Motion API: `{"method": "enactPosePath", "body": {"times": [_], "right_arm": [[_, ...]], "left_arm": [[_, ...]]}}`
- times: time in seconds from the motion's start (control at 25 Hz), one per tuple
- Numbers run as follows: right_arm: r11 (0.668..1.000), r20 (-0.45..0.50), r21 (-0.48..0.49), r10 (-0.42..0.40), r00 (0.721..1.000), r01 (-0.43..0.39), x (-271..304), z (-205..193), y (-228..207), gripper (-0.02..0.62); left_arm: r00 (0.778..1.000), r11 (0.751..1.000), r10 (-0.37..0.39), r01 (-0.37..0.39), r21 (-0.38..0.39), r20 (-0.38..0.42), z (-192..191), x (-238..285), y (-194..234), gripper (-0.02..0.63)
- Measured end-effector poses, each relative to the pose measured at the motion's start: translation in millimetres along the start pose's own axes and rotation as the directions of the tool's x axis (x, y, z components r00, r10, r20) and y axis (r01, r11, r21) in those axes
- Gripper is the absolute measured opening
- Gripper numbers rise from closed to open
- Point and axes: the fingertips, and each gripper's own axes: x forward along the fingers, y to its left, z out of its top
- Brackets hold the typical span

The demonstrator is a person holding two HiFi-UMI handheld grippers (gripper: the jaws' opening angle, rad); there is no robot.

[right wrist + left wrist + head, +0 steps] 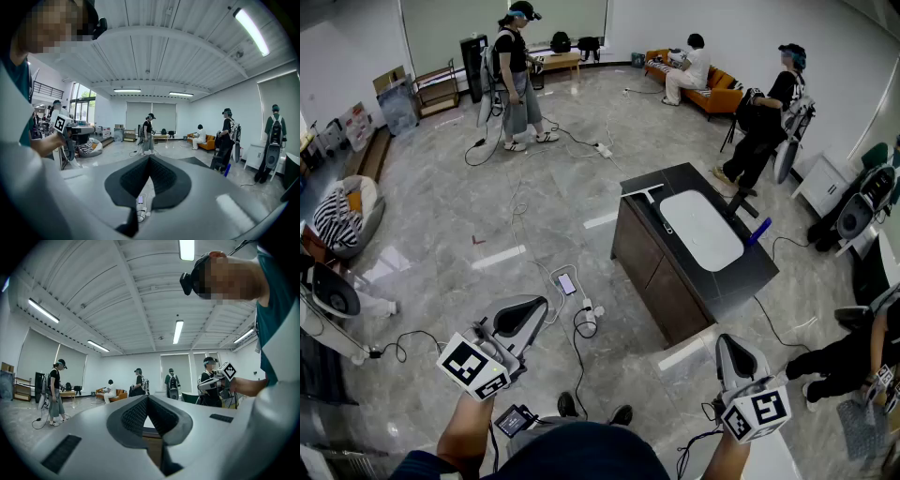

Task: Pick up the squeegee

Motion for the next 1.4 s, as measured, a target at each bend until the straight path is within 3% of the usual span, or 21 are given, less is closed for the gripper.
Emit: {"method": "enactPosePath", "body": {"times": [0.52, 0.96, 1.2, 1.4], "right_arm": [[1.0, 0.0, -0.004, -0.024, 1.0, 0.024, 19, 1, 9, 0.008], [0.997, 0.047, 0.055, -0.061, 0.997, 0.058, 42, 12, 26, 0.009], [0.997, 0.034, 0.056, -0.049, 0.998, 0.047, 67, 13, 5, 0.009], [0.998, 0.032, 0.06, 0.011, 0.999, -0.013, 101, 14, -25, 0.009]], "left_arm": [[0.999, 0.999, -0.033, 0.033, -0.008, -0.008, -6, 2, 20, 0.006], [0.995, 0.995, -0.097, 0.097, -0.017, -0.019, -16, 5, 48, 0.006], [0.996, 0.996, -0.086, 0.085, -0.036, -0.028, -23, 27, 61, 0.006], [0.998, 0.998, -0.04, 0.038, -0.039, -0.038, -22, 58, 69, 0.005]]}}
